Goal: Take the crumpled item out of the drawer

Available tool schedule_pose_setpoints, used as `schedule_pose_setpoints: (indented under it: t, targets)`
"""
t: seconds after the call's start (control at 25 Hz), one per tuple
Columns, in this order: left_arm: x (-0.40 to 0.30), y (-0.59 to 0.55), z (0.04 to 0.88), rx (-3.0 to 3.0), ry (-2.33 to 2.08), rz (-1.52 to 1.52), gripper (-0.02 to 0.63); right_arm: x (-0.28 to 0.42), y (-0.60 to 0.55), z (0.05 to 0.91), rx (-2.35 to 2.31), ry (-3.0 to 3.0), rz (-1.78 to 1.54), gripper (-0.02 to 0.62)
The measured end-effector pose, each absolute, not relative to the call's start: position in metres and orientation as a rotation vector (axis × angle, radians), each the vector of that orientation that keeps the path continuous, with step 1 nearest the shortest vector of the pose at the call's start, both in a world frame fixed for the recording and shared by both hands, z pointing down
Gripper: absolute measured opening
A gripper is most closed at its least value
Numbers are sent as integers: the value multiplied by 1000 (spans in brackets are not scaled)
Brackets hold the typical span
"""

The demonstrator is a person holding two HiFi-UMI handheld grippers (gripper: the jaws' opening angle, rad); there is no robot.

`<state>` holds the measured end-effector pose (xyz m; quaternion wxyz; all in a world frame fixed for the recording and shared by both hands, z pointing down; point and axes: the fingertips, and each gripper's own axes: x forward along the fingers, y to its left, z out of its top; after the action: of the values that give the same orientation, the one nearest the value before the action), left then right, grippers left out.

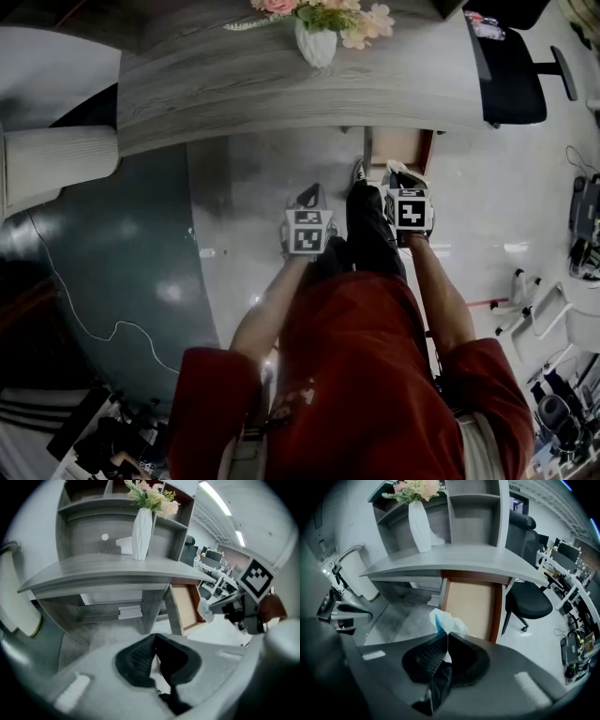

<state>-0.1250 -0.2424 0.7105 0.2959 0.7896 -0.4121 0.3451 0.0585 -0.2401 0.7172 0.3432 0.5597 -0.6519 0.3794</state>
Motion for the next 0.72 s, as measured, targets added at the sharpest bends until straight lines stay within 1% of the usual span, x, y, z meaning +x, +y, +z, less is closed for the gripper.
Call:
schedule_pose_setpoints:
  t: [0.36, 0.72]
  targets:
    - [-165, -199, 724, 2005, -1082, 950, -3, 35, -203, 688, 1466, -1716, 955, 9]
    - [-192, -174, 712, 1963, -1088, 930, -3, 10, -176, 649, 1465, -1791, 902, 9]
